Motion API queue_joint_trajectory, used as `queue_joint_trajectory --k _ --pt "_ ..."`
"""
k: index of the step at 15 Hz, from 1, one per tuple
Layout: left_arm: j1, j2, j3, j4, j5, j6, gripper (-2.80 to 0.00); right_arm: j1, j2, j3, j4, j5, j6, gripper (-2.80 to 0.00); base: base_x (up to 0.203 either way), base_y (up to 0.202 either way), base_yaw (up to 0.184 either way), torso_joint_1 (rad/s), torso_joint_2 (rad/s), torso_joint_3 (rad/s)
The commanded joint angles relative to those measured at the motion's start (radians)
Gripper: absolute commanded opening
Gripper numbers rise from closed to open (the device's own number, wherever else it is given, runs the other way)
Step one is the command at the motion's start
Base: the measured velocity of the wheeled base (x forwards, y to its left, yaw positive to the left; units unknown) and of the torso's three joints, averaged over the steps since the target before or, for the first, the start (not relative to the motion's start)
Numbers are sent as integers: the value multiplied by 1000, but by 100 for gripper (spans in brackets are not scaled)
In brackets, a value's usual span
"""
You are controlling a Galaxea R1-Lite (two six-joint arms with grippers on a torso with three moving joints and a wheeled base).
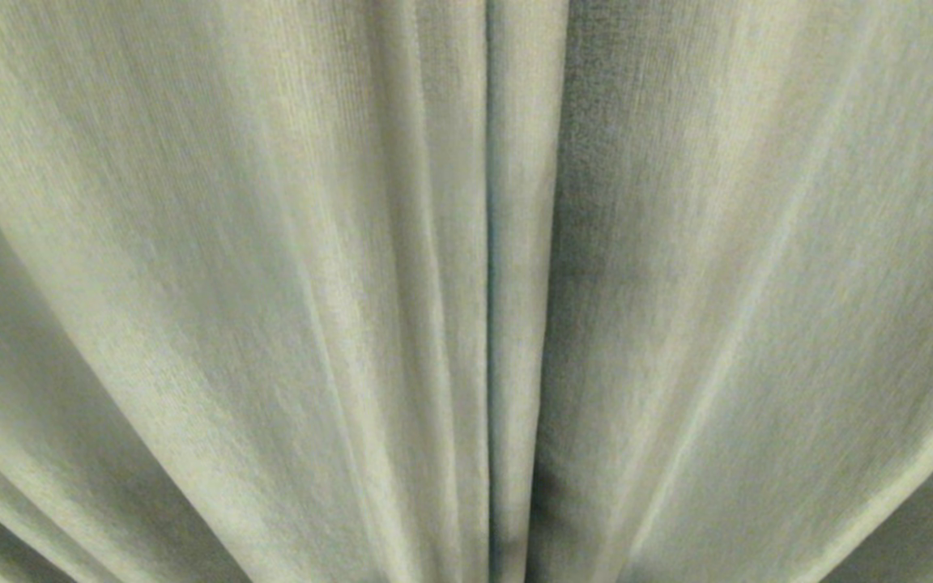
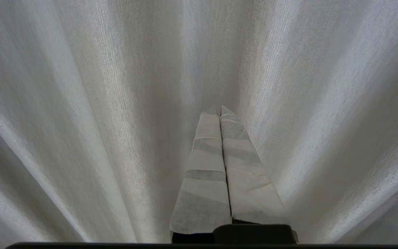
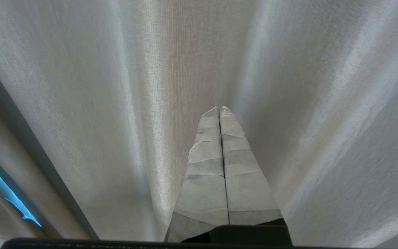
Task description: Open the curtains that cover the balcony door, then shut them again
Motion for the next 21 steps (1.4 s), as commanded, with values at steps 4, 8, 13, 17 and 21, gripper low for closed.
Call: queue_joint_trajectory --k 4,8,13,17,21 --pt "-1 -1 0 0 1 -1 -280 0 0 0 0 1 -1 -280 0 0 0 0 0 0" --pt "-1 0 0 0 1 -1 -280 0 0 0 0 1 -1 -280 0 0 0 0 0 0" --pt "-1 -1 0 0 1 -1 -280 0 0 0 -2 2 -4 -280 0 0 0 0 0 0" --pt "-1 0 0 0 1 -1 -280 0 0 0 0 -1 -2 -280 0 0 0 0 0 0" --pt "-1 1 0 0 1 -1 -280 0 0 0 -2 -2 2 -280 0 0 0 0 0 0"
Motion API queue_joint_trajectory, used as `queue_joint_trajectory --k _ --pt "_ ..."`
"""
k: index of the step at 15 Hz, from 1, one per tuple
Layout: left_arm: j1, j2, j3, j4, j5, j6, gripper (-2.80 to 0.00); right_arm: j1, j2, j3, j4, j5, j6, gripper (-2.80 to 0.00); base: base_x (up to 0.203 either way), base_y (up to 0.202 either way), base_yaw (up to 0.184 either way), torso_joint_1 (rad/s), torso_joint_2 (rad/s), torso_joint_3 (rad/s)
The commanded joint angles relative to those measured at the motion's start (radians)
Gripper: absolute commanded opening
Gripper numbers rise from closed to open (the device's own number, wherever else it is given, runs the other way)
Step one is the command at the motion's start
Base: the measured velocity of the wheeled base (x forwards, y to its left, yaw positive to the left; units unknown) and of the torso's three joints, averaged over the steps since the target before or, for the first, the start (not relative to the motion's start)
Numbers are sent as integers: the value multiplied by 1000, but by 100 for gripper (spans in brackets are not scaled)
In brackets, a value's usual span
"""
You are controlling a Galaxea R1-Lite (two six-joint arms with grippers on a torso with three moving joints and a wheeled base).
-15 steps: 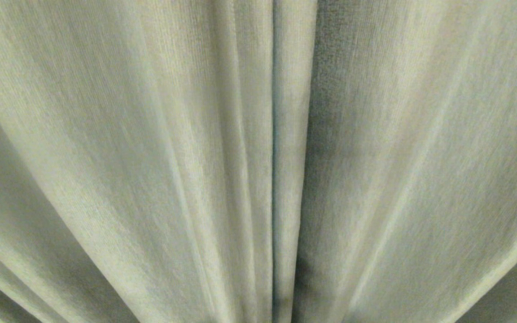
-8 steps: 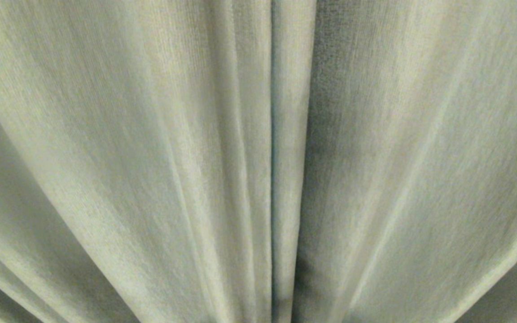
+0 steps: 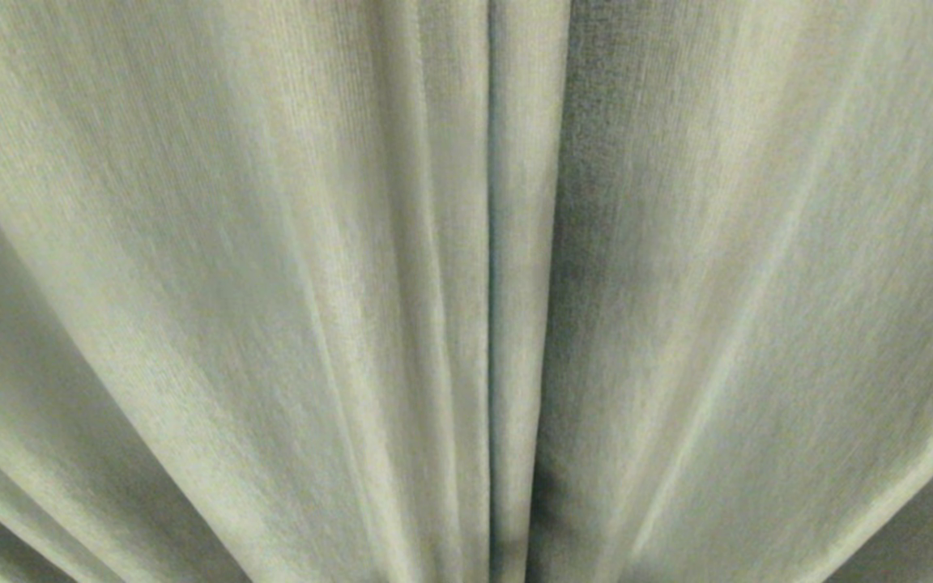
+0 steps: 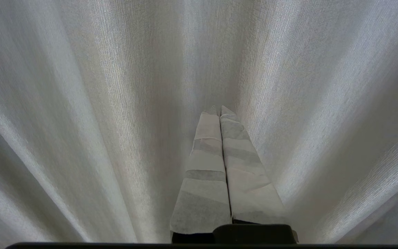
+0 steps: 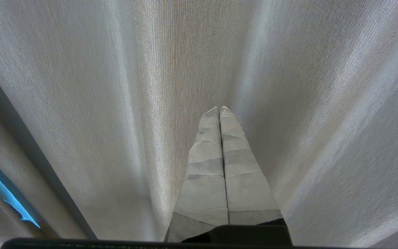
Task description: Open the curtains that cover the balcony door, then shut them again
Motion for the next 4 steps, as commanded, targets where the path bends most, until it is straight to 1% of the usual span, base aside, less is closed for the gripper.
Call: queue_joint_trajectory --k 1,4 --pt "0 -1 0 -1 1 -1 -280 0 0 0 0 3 -2 -280 0 0 0 0 0 0" --pt "0 -1 0 -1 1 -1 -280 0 0 0 0 3 -2 -280 0 0 0 0 0 0"
